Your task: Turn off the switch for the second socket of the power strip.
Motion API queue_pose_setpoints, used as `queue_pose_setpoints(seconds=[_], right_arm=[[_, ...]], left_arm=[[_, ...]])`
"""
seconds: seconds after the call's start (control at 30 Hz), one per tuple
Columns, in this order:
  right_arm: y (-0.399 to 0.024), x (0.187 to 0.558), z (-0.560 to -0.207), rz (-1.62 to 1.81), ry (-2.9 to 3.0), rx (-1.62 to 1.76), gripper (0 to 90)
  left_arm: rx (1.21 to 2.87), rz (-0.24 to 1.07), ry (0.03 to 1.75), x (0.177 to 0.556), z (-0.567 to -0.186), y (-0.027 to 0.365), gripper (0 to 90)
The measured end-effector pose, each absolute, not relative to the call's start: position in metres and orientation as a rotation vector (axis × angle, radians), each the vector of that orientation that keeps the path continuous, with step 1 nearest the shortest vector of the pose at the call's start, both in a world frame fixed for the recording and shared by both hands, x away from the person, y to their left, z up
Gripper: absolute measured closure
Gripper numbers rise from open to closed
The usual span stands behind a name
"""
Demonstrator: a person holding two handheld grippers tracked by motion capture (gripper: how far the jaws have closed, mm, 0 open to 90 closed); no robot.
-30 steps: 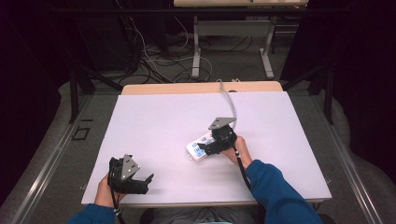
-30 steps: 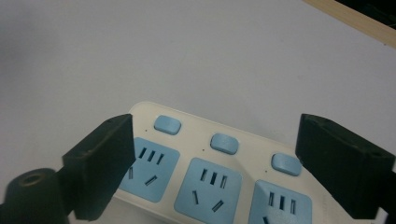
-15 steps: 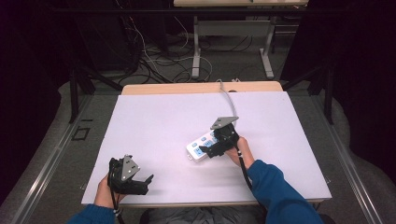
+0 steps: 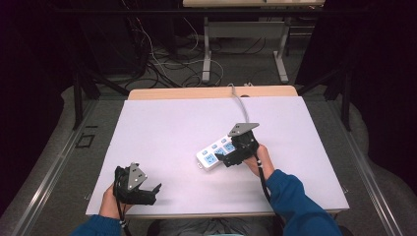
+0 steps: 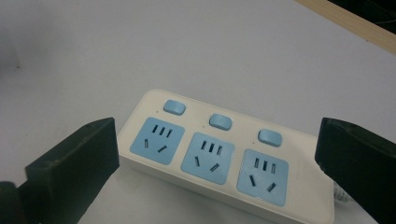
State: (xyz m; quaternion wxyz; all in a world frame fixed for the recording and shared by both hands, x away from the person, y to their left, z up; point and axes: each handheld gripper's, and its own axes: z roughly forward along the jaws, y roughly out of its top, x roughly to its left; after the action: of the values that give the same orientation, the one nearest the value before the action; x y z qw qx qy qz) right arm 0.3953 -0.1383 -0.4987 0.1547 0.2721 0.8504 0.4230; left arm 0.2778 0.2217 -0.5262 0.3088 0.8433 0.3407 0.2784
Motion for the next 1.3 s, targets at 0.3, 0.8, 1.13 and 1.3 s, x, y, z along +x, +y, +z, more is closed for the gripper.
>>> queue_pose_setpoints(seconds=[0.3,0.8,1.13,1.3], right_arm=[[-0.158,0.378,-0.488,1.207,2.415,0.766,0.0],[-0.193,0.353,-0.485,1.191,2.369,0.796,0.0],[-0.216,0.338,-0.488,1.149,2.366,0.816,0.0],[-0.222,0.331,-0.491,1.123,2.362,0.795,0.0]], left_arm=[[2.215,0.740,0.901,0.277,-0.527,0.222,1.0],[2.219,0.745,0.901,0.276,-0.526,0.221,1.0],[2.216,0.755,0.902,0.277,-0.526,0.221,1.0],[2.219,0.744,0.902,0.278,-0.527,0.221,1.0]])
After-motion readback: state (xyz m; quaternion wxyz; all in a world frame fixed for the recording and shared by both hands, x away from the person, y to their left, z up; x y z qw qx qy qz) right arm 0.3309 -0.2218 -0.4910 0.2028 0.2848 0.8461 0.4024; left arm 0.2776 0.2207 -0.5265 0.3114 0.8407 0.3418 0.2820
